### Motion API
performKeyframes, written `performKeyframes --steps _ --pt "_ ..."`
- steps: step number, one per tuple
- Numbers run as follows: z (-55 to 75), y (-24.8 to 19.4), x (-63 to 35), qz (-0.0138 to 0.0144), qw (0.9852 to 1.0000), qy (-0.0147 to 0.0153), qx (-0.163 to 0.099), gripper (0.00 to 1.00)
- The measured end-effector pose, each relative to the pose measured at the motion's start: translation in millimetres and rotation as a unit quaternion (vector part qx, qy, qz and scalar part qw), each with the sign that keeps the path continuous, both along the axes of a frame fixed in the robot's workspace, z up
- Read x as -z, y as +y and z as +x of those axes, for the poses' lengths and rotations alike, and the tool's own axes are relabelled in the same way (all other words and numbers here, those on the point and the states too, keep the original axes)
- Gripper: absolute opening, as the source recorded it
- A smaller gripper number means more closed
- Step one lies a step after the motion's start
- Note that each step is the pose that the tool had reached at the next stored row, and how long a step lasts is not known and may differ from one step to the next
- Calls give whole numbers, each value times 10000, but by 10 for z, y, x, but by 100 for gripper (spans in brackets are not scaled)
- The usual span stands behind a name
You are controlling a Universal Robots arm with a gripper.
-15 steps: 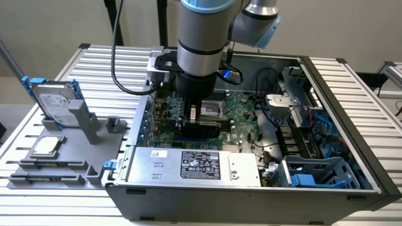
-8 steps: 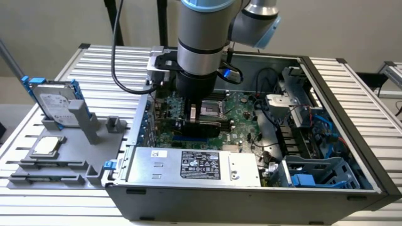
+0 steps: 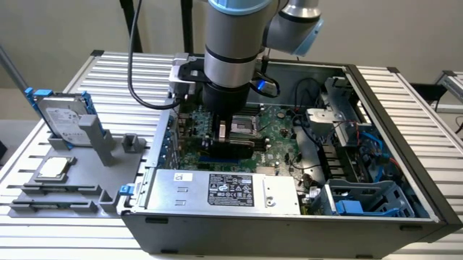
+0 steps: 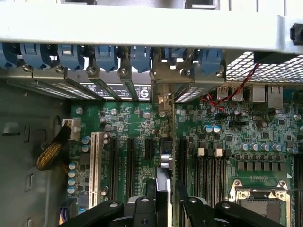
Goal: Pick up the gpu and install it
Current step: 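Insert the gpu into the slot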
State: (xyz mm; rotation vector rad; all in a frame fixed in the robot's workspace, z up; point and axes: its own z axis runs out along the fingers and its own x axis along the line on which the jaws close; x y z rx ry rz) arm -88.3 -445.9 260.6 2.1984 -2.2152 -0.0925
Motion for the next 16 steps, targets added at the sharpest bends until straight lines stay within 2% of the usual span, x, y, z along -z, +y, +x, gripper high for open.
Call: performKeyframes --steps 7,16 --pt "0 -7 11 0 10000 1 0 27" --pt "0 5 12 1 10000 4 0 27"
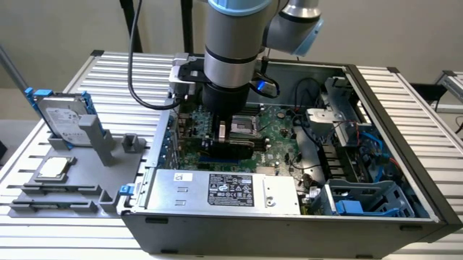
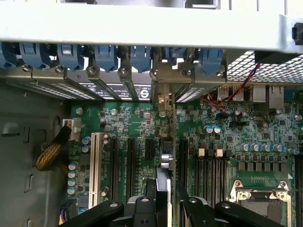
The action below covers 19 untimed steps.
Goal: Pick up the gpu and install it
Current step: 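Insert the gpu into the slot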
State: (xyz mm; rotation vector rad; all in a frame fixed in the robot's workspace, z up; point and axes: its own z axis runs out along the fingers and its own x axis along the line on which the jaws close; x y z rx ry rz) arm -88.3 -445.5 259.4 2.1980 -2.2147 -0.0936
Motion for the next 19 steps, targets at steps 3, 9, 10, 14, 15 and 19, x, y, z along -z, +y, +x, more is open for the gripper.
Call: performKeyframes --steps 3,9,10,14,15,19 --pt "-6 2 1 0 10000 -1 0 27" --pt "-10 10 -2 1 10000 3 0 27" --pt "-10 10 -2 1 10000 4 0 27" --pt "-10 10 -4 0 10000 9 0 27" --pt "-9 9 -3 -2 10000 11 0 27" --pt "-4 8 8 -3 10000 15 0 27"
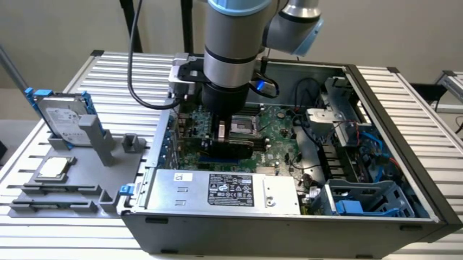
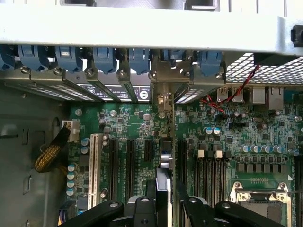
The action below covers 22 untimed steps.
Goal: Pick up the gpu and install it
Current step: 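Insert the gpu into the slot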
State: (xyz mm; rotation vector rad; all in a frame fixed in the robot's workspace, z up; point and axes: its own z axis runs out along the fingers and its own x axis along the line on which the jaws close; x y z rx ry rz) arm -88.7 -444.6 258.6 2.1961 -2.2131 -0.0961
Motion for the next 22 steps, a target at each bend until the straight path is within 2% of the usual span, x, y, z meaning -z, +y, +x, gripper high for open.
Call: performKeyframes --steps 12,14,17,22 --pt "14 -2 27 2 10000 1 0 27" --pt "15 -1 7 11 10000 -2 0 27" --pt "14 -2 -67 4 10000 10 -1 27" --pt "14 -2 -59 3 10000 13 0 27"
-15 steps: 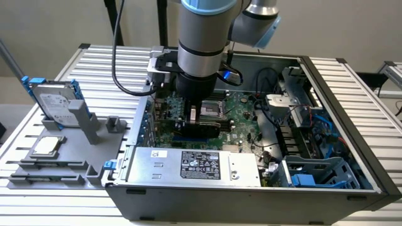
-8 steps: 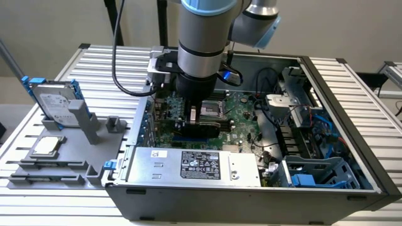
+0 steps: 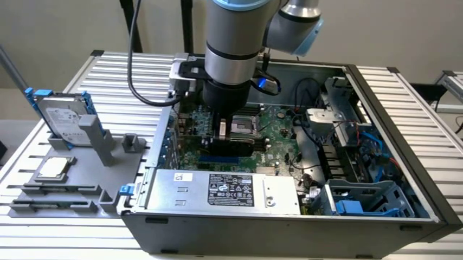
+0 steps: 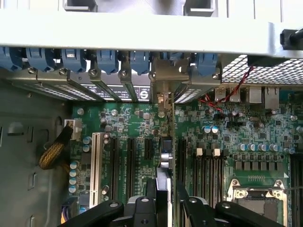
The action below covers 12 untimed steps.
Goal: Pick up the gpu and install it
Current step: 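Insert the gpu into the slot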
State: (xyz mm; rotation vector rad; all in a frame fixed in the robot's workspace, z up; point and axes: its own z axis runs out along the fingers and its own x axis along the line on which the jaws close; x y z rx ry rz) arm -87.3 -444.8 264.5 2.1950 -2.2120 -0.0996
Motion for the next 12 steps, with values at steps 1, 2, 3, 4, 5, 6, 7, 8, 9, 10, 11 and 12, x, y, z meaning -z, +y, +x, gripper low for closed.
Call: performKeyframes --steps 1,2,3,4,5,6,7,8,9,10,11,12 --pt "0 0 10 -1 10000 1 0 27" --pt "0 0 21 0 10000 1 0 27" --pt "0 0 30 0 10000 2 0 27" --pt "0 0 36 -1 10000 5 0 27" --pt "0 0 39 -1 10000 8 0 27" --pt "0 -1 38 -2 10000 13 0 27" --pt "0 -1 38 -2 10000 20 0 27" --pt "0 0 39 -2 10000 27 -1 27" --pt "0 0 39 -1 10000 31 0 27" --pt "0 0 40 0 10000 34 0 27" --pt "0 0 40 -1 10000 37 0 27" --pt "0 0 42 0 10000 38 0 27"
